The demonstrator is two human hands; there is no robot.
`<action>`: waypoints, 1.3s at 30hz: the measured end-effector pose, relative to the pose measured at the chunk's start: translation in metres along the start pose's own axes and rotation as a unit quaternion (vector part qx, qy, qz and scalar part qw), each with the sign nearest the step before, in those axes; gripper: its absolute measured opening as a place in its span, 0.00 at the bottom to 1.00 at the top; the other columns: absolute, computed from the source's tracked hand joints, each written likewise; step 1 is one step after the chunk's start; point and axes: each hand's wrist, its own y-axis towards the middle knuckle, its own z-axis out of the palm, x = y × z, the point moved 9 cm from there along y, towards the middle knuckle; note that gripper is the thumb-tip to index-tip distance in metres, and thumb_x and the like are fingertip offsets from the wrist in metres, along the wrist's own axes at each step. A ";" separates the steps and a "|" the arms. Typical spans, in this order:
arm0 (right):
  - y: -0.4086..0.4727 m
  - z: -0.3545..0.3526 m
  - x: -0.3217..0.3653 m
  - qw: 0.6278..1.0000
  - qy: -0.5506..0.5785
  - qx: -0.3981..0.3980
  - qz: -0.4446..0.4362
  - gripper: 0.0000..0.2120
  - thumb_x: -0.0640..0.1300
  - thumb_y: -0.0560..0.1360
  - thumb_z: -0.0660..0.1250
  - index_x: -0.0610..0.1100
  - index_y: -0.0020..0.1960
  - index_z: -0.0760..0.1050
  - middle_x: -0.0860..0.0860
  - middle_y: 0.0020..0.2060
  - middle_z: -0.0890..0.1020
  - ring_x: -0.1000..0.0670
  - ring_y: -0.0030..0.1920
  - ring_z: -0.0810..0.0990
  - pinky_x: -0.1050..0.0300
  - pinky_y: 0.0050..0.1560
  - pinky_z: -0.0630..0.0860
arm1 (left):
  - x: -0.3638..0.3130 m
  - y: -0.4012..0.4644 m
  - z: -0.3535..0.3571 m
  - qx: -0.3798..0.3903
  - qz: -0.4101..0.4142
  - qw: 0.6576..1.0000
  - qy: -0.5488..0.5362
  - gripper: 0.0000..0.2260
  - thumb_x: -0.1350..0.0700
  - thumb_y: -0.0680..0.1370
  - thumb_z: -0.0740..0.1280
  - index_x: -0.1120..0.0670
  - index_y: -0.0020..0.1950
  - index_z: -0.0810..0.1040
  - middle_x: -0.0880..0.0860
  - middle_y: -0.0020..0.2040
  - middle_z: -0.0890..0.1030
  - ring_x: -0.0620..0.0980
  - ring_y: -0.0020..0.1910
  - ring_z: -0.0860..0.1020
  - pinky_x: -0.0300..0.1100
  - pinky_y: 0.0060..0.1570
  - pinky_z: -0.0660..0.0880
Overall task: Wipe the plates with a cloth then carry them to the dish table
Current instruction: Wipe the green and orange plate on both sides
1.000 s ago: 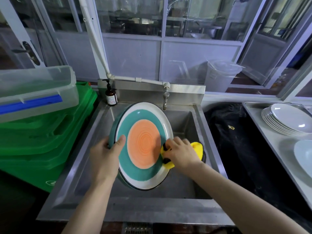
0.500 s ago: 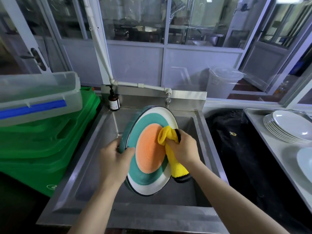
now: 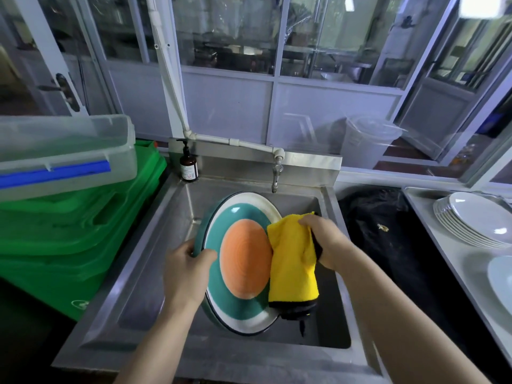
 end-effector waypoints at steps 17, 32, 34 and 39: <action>-0.026 0.106 -0.002 0.909 0.356 0.212 0.049 0.19 0.47 0.75 0.58 0.36 0.42 0.83 0.36 0.43 0.82 0.41 0.40 0.83 0.51 0.43 0.80 | -0.015 0.005 0.012 0.022 0.076 0.994 0.075 0.06 0.54 0.61 0.62 0.56 0.30 0.72 0.49 0.21 0.69 0.45 0.21 0.64 0.39 0.23 0.59; -0.010 0.089 0.001 0.966 0.243 0.055 0.064 0.21 0.56 0.78 0.63 0.38 0.57 0.74 0.39 0.50 0.78 0.38 0.54 0.78 0.40 0.61 0.73 | -0.056 0.010 0.063 0.192 0.201 0.867 0.414 0.11 0.56 0.74 0.61 0.49 0.56 0.70 0.47 0.32 0.72 0.44 0.28 0.71 0.38 0.25 0.62; -0.012 0.091 0.004 0.964 0.242 0.083 0.076 0.21 0.59 0.78 0.62 0.39 0.49 0.74 0.40 0.44 0.78 0.40 0.47 0.79 0.46 0.52 0.77 | -0.061 0.008 0.069 0.202 0.228 0.832 0.464 0.09 0.56 0.75 0.60 0.51 0.54 0.68 0.53 0.40 0.77 0.53 0.36 0.75 0.43 0.28 0.61; -0.008 0.085 0.007 0.967 0.216 0.074 0.111 0.18 0.52 0.78 0.63 0.44 0.34 0.67 0.45 0.32 0.70 0.47 0.33 0.72 0.52 0.40 0.71 | -0.075 -0.001 0.086 0.219 0.297 0.768 0.523 0.11 0.60 0.76 0.61 0.55 0.58 0.67 0.56 0.40 0.78 0.55 0.34 0.73 0.40 0.23 0.53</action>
